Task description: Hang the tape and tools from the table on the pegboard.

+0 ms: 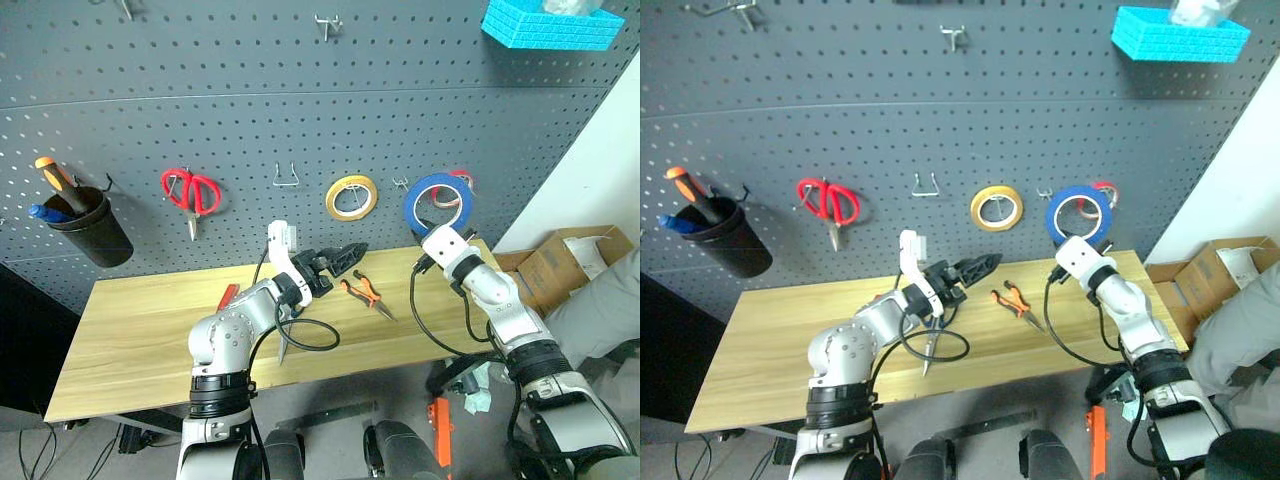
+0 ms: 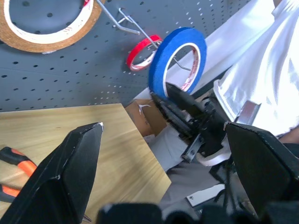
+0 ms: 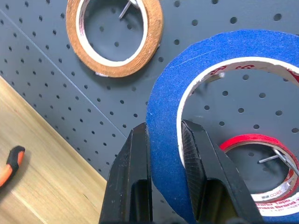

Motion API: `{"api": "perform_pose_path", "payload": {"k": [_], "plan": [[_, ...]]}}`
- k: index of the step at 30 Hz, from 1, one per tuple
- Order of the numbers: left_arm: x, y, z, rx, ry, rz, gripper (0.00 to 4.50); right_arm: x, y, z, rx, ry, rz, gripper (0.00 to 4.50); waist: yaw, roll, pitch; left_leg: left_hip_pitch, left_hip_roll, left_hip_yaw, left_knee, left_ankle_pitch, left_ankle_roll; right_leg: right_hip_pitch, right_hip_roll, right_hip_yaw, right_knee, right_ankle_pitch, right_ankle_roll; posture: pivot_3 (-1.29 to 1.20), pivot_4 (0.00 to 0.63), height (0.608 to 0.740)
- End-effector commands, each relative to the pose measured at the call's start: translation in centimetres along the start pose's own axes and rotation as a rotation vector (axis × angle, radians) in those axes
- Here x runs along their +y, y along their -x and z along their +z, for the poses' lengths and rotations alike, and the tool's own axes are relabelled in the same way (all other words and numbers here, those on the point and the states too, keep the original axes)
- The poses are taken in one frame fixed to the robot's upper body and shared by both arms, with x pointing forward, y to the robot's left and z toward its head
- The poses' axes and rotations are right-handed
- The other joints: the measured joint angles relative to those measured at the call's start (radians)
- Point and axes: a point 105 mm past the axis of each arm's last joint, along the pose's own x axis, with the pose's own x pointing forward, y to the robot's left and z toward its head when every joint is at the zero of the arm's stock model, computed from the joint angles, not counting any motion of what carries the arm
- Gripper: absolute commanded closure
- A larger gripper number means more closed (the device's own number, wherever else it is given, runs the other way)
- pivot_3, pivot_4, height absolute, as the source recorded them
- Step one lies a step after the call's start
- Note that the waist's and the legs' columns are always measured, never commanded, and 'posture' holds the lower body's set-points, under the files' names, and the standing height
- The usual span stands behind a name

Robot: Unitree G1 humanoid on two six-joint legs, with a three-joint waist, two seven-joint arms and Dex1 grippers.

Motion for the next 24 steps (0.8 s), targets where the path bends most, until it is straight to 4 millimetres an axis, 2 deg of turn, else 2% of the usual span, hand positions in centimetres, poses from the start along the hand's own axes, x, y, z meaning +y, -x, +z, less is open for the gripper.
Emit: {"api": "perform_pose_path", "payload": {"k": [1,2,7,14,20,24], "plan": [[-1.3,-0.2,1.0,-0.039,-0.036,-0.040,0.00,0.0,-0.5,1.1,-0.040,-0.097,0.046,3.95,0.000,0.000,0.000,0.001,0.000,0.000,0.000,0.000,0.000,0.001,0.000,0.000,0.000,0.000,0.001,0.04,0.048,0.740],[-1.3,-0.2,1.0,-0.039,-0.036,-0.040,0.00,0.2,-0.6,1.0,-0.037,-0.110,0.059,3.95,0.000,0.000,0.000,0.002,0.000,0.000,0.000,0.000,0.000,0.001,0.000,0.000,0.000,-0.001,0.002,0.04,0.048,0.740],[-1.3,-0.1,0.9,-0.034,-0.037,-0.039,0.00,0.8,-0.5,0.9,-0.017,-0.158,0.086,2.38,0.000,0.000,0.000,0.012,0.000,0.000,0.000,0.000,0.000,0.012,0.000,0.001,0.000,-0.002,0.003,0.04,0.055,0.740],[-1.6,-0.3,0.9,-0.030,-0.034,-0.053,0.00,1.1,0.1,0.3,0.020,-0.199,0.079,0.12,0.000,0.000,0.000,0.013,0.000,0.001,0.000,0.000,0.001,0.012,0.000,0.002,0.001,-0.002,0.003,0.03,0.065,0.740],[-1.8,-0.1,0.9,-0.026,-0.032,-0.065,0.00,1.2,0.6,-0.3,0.059,-0.257,0.014,0.05,0.000,0.000,0.000,0.013,0.000,0.001,0.000,0.000,0.001,0.012,0.001,0.002,0.001,-0.002,0.003,0.03,0.073,0.740],[-1.0,0.4,0.7,-0.024,-0.036,-0.026,0.00,2.8,1.3,-1.0,0.109,-0.337,0.005,0.05,0.000,0.001,0.000,0.013,0.000,0.001,0.000,0.000,0.001,0.012,0.001,0.002,0.002,-0.002,0.003,0.03,0.079,0.740]]}}
